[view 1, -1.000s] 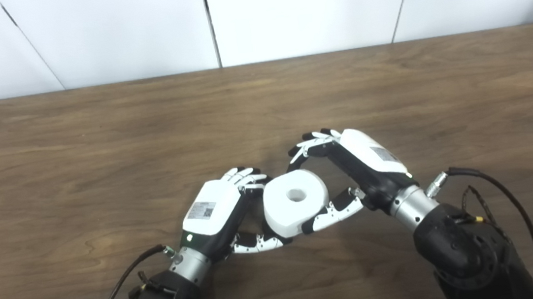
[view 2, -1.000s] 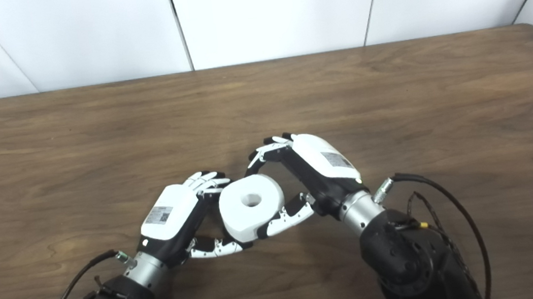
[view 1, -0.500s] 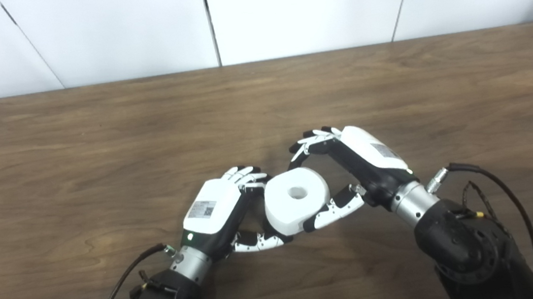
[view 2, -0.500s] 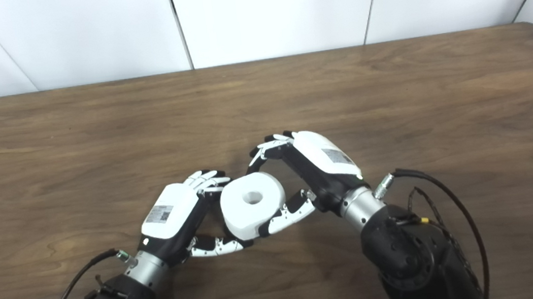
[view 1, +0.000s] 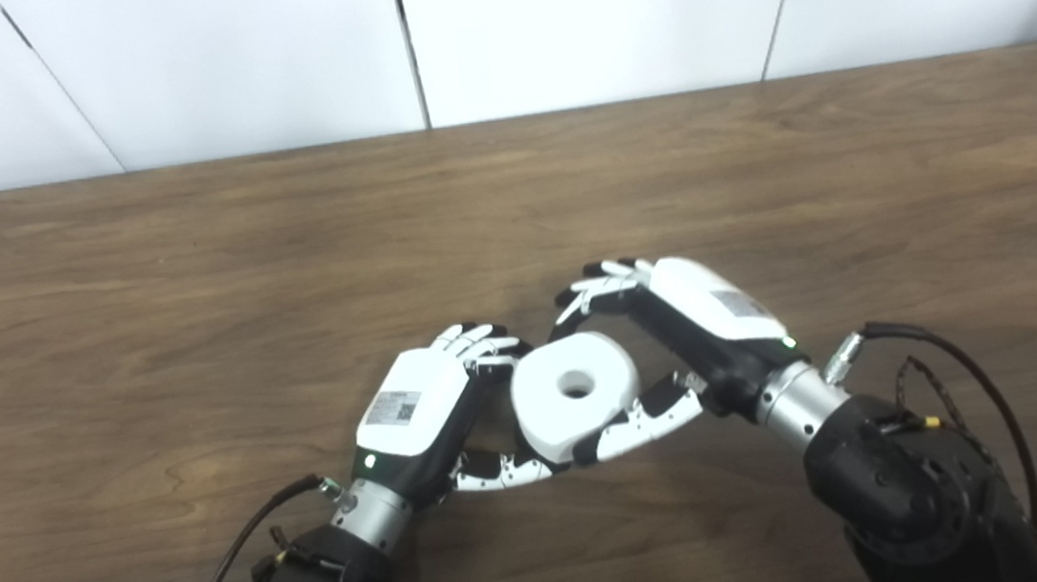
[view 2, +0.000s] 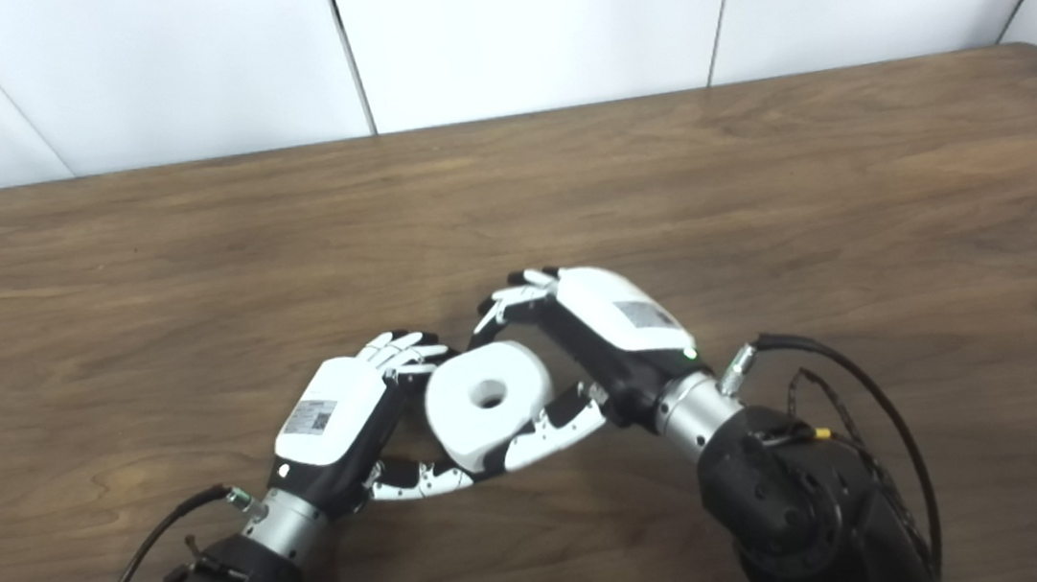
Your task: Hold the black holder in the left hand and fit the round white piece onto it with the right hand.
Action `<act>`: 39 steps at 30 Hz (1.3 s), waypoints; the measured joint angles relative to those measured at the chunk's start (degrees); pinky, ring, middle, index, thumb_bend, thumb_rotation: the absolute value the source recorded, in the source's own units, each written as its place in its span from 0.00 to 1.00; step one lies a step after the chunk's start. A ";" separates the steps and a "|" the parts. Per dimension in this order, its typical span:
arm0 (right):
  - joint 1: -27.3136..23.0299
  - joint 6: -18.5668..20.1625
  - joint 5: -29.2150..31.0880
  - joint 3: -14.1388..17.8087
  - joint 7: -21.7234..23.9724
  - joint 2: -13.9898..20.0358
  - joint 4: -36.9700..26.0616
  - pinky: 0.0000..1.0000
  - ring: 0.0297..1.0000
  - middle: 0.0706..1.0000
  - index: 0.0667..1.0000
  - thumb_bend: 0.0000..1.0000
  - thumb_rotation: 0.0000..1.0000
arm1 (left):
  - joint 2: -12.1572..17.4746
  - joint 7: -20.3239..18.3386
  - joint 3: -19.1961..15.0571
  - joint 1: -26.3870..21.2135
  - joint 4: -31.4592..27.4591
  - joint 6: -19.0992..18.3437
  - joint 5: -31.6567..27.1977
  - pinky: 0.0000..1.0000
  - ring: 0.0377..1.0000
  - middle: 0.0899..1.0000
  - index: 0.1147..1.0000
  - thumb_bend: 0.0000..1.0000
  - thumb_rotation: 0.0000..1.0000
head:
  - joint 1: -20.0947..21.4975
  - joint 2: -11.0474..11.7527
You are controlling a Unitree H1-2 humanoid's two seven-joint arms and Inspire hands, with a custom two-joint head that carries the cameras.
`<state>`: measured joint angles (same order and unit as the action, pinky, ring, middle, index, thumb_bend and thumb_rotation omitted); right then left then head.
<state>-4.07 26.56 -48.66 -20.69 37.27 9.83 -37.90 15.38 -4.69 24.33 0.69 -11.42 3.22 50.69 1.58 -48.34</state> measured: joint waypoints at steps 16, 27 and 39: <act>-1.55 -0.95 -6.98 -0.75 9.86 0.94 -2.18 1.00 1.00 1.00 0.98 1.00 0.50 | 0.16 0.39 0.21 0.01 0.01 0.09 0.43 0.92 0.87 0.77 0.42 0.52 0.06 | 0.09 0.09; -1.84 -1.38 -7.13 0.08 10.66 0.99 -2.16 1.00 1.00 1.00 0.99 1.00 0.51 | 0.15 0.47 0.22 0.00 0.03 0.01 0.59 0.92 0.87 0.77 0.42 0.52 0.06 | -0.18 0.18; -6.22 -1.25 -6.56 4.50 10.94 0.42 -3.94 1.00 1.00 1.00 1.00 1.00 0.56 | 0.15 0.73 -0.13 -0.19 0.84 0.43 -0.13 0.92 0.87 0.76 0.42 0.52 0.06 | -0.61 0.70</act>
<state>-10.29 25.32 -55.22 -16.19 48.21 10.25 -41.84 15.53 -3.96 24.20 0.51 -10.58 3.66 50.56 0.97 -47.64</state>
